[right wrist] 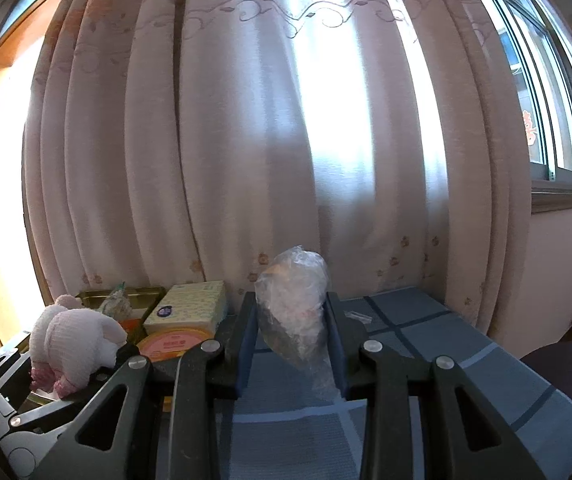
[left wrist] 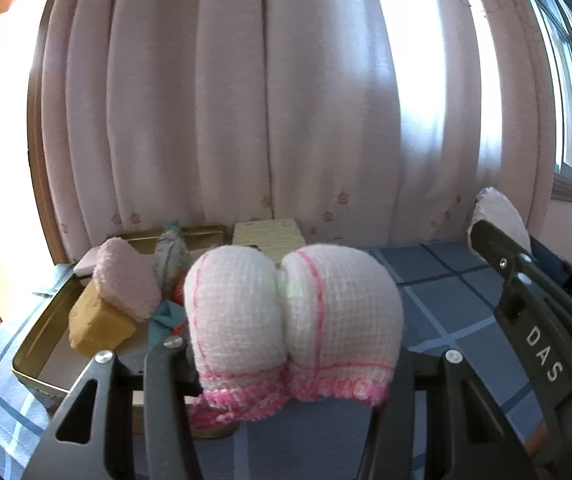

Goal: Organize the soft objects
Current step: 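Lift the towel roll and cotton bag and carry them toward the gold tray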

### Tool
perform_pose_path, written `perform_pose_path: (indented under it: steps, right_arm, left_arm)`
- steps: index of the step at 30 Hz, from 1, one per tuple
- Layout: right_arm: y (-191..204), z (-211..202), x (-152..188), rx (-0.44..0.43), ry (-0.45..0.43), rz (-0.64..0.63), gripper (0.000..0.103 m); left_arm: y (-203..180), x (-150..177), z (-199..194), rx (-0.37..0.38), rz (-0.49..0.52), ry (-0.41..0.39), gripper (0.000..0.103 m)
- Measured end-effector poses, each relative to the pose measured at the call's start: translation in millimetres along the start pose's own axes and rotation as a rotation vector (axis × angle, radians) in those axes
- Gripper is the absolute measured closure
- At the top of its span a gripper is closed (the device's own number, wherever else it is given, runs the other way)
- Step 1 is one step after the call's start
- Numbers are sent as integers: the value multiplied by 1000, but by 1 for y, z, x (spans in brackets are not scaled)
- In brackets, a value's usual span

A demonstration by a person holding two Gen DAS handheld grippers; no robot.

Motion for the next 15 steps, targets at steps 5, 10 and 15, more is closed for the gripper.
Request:
perform_pose_path:
  steps: [5, 10, 15]
  right_arm:
    - [14, -1, 1, -26, 1, 4, 68]
    - [33, -3, 3, -63, 1, -11, 68]
    - [49, -4, 5, -88, 2, -14, 68]
  left_arm:
    - [14, -1, -2, -16, -3, -3, 54]
    - [29, -2, -5, -41, -7, -8, 54]
    - [48, -3, -8, -69, -19, -7, 54]
Point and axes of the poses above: each gripper's, at about its wrist camera, not at the fingertips, and z roughly the way its jaws point, y to its left, x to its underside, the point moved 10 cm from there along z, roughly the way its jaws point, and after that the axes turned 13 degrees about -y, right-handed, at the moved point
